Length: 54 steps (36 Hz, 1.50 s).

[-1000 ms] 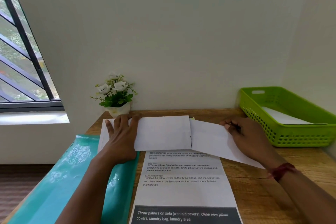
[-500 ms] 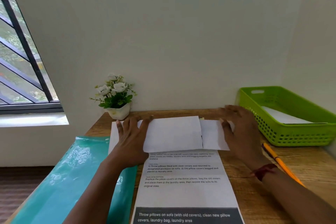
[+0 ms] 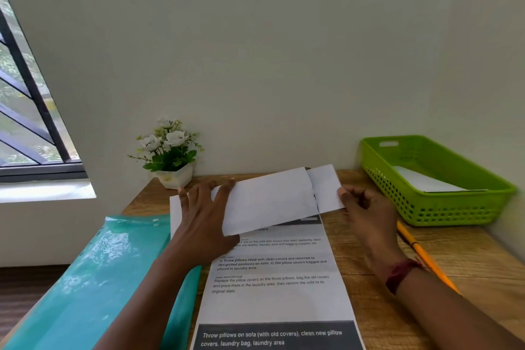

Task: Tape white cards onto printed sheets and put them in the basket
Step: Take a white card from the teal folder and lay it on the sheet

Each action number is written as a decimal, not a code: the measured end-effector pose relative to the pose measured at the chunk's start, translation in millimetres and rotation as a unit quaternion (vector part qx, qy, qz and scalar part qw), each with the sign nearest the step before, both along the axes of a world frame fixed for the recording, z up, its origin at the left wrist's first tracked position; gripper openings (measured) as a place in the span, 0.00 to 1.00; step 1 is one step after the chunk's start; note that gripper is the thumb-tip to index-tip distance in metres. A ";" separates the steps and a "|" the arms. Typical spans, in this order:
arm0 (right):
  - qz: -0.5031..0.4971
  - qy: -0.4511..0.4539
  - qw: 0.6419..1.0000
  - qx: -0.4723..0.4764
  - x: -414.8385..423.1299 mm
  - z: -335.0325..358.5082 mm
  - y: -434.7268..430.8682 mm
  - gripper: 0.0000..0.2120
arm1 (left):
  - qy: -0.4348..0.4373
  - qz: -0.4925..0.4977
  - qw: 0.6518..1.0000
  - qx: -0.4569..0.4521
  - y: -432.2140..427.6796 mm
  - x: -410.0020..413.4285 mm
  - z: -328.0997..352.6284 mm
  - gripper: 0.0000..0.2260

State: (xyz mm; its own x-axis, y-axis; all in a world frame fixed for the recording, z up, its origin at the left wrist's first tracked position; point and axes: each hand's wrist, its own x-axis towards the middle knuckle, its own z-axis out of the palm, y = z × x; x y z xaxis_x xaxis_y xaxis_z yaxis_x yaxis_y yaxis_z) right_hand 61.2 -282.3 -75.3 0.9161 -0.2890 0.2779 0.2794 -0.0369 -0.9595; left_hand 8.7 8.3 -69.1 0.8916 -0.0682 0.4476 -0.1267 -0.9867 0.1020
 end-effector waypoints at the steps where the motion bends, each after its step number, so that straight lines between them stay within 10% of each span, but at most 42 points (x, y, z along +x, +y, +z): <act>1: 0.010 -0.005 1.000 -0.009 -3.3 -1.0 2.6 0.05 | -0.002 -0.003 1.000 0.001 -2.8 -0.2 0.6 0.50; 10: 0.115 0.046 0.989 0.078 -25.6 12.3 17.6 0.21 | 0.015 -0.007 1.000 0.018 -21.2 -6.1 5.7 0.50; 20: 0.137 0.052 0.975 0.165 -25.2 12.0 19.5 0.09 | 0.004 -0.007 1.000 0.020 -35.0 -10.7 9.4 0.51; 25: 0.118 -0.001 0.965 0.236 -17.0 26.1 15.1 0.19 | 0.103 -0.025 0.986 -0.132 -53.4 -21.7 26.6 0.51; 32: 0.115 0.005 0.963 0.245 -8.5 41.7 17.6 0.19 | 0.043 -0.029 0.902 -0.428 -56.9 -25.4 43.0 0.12; 36: 0.164 0.050 0.954 0.245 -2.6 50.5 23.2 0.19 | 0.156 -0.033 0.836 -0.524 -52.8 -28.4 48.8 0.12; 43: 0.210 0.058 0.956 0.195 1.9 52.6 35.2 0.08 | 0.299 -0.108 0.599 -0.734 -53.5 -31.8 44.6 0.19; 54: 0.237 0.076 0.962 0.114 -10.1 35.7 54.8 0.08 | 0.183 -0.073 0.591 -0.783 -65.8 -18.3 28.6 0.18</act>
State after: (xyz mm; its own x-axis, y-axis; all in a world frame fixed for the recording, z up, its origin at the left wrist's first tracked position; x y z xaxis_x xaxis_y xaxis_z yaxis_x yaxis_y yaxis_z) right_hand 51.1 -227.5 -39.6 0.9852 0.1330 0.1085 0.0684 0.2759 -0.9588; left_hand -9.7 -57.6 -40.5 0.9841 0.0854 -0.1560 0.1139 0.3710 0.9216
